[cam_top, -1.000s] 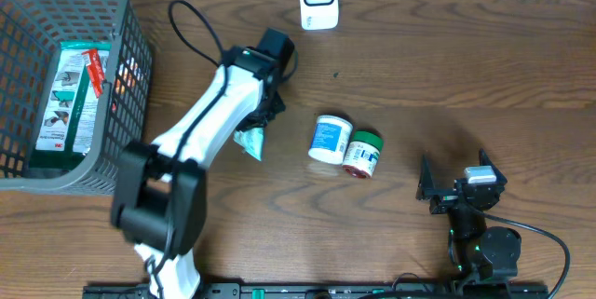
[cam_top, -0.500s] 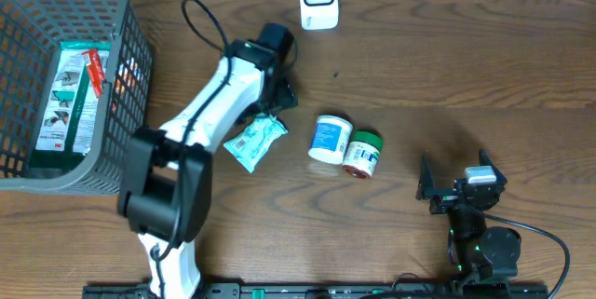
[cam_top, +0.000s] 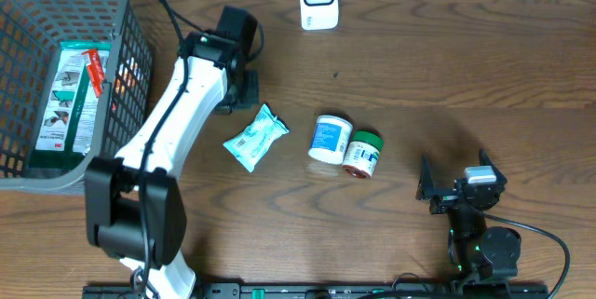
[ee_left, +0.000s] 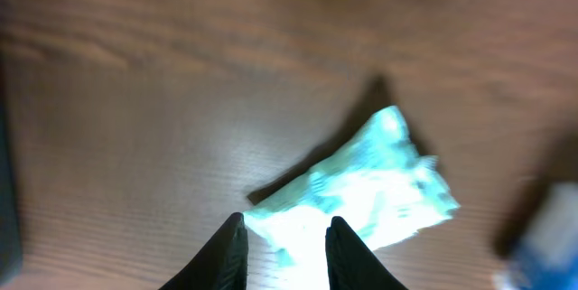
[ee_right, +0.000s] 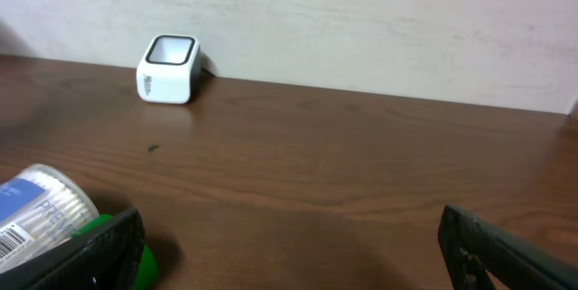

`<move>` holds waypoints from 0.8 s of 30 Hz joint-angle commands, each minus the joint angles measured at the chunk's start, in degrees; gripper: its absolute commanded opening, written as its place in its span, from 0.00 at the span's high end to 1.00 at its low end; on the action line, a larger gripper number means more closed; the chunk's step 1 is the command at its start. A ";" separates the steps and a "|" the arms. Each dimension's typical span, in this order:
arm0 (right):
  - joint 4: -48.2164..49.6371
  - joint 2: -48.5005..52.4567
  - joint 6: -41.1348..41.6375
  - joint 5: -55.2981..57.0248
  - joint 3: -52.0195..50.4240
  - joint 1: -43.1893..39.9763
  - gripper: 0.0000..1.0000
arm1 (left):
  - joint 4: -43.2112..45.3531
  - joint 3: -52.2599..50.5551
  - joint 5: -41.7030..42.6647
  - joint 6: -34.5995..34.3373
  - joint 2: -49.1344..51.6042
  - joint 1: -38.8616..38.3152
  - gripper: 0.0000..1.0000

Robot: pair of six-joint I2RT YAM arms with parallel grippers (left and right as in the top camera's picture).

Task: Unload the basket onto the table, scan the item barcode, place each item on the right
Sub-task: 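Carry the wipes packet toward the scanner and lower it onto the table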

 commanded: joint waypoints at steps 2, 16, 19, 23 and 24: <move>-0.20 -0.09 -0.48 0.11 -0.07 0.50 0.01 | 2.25 -5.33 -1.11 2.73 3.48 0.72 0.74; -0.20 -0.09 -0.48 0.09 -0.07 0.50 0.01 | 2.54 -8.24 10.23 2.73 5.38 0.39 0.74; -0.20 -0.09 -0.48 0.11 -0.07 0.50 0.01 | 3.48 -8.31 7.10 2.73 5.38 0.28 0.74; -0.20 -0.09 -0.48 0.09 -0.07 0.50 0.01 | 7.37 -8.63 -1.57 2.71 5.38 0.28 0.74; -0.20 -0.09 -0.48 0.11 -0.07 0.50 0.01 | 8.31 -8.98 -2.95 2.71 5.38 0.28 0.74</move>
